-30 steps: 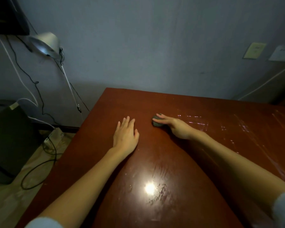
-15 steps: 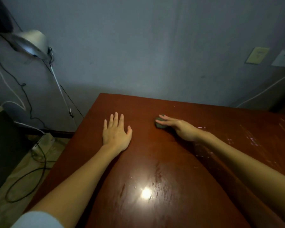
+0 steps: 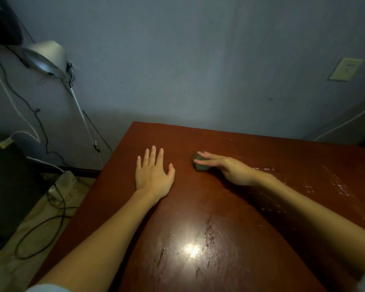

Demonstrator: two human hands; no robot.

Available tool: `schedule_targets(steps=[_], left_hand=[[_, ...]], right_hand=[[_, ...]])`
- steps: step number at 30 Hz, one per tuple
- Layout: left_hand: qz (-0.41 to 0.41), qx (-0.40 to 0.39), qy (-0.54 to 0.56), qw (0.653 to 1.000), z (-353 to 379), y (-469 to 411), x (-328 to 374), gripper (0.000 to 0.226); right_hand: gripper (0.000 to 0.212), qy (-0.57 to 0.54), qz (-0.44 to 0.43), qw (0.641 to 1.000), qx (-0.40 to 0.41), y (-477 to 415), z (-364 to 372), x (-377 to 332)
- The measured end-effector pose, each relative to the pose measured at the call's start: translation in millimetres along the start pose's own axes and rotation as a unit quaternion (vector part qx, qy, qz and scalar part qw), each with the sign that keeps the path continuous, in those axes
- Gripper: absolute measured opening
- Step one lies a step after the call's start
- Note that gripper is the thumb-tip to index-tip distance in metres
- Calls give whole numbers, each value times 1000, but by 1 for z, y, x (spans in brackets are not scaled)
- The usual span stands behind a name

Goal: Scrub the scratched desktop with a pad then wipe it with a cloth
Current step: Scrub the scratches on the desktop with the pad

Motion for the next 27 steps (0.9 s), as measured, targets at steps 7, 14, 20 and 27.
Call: schedule_targets(steps=[7,14,20,27], left_hand=[[1,1,4,1000,-1,1,0,64],[2,6,6,1000,-2,1,0,63],[0,12,4,1000,0,2,1,64],[-6,23,11,1000,-2,3,1,63]], right_hand=[[81,50,141,987,50,-53,-36,51],[86,30,13,999,3,-52,-1,8],[79,44,137,986,83,-9,-42,81],[68,18,161,983,86,-131,-27,46]])
Point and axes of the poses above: each hand's wrist, its own y-axis away from the middle knuckle, its own z-axis out of the palm, x = y × z, the point moved 5 cm from there along -y, towards the middle knuckle, and after that the axes turned 2 degrees about z, right-handed, at the moved point
